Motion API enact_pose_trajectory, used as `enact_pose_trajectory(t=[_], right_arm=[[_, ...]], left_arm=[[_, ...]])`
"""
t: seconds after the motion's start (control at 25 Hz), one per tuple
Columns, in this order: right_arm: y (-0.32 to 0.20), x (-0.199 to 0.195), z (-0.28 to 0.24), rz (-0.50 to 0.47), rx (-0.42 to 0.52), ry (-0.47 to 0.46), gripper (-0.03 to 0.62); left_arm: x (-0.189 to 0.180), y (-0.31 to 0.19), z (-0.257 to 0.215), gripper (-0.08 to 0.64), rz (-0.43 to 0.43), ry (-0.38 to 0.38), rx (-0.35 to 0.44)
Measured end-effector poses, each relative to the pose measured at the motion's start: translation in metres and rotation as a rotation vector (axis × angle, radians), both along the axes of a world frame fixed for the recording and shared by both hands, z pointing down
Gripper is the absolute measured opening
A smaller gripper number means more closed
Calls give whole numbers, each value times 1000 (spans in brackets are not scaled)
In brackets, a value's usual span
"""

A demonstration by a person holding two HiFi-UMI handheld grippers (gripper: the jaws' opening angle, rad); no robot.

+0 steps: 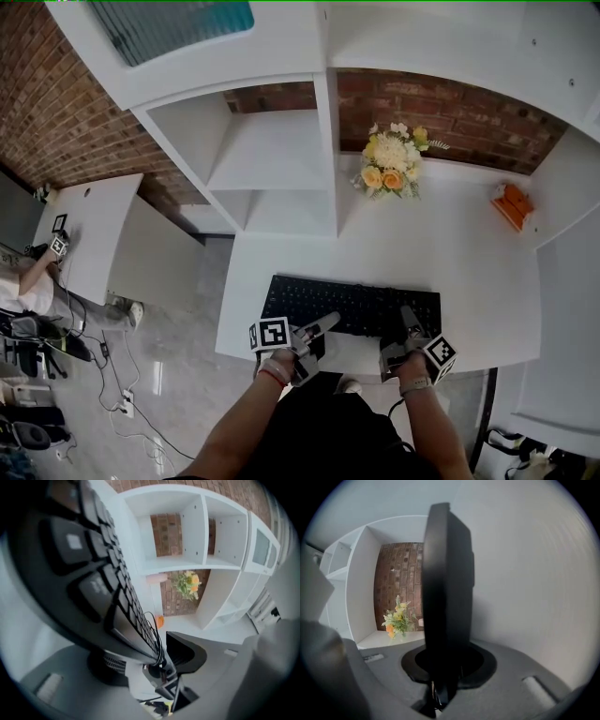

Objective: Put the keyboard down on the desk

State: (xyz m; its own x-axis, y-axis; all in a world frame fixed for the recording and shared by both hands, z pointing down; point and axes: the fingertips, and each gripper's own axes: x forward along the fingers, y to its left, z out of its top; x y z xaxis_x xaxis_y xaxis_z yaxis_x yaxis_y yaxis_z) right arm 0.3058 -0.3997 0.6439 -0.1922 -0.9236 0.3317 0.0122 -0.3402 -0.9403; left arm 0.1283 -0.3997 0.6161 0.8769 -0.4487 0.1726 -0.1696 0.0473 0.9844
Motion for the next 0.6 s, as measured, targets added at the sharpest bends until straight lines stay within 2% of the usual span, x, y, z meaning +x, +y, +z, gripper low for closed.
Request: enact_pose_trajectory(t=[0.2,0.32,0.4,0.48,0.52,0.6], right_arm=[[-2,1,1,-3,-12,-5,63],[-1,0,0,-3,-23,-7,63],[-3,2,4,-8,-9,-12,63],[-2,1,3,-10,-19,-9,63],[-1,0,0,-10,-31,-4,63],[-1,0,-2,-14,-37,-1,64]], left_arm=[[13,38,-4,262,278,-123,155],[8,51,3,259,378,-295,256],[-1,50,10,215,392,-456,334],[-11,43,14,82,361,-597,387],[-15,39,15,23,343,-647,401],[-17,35,17,-1,328,-699,412]])
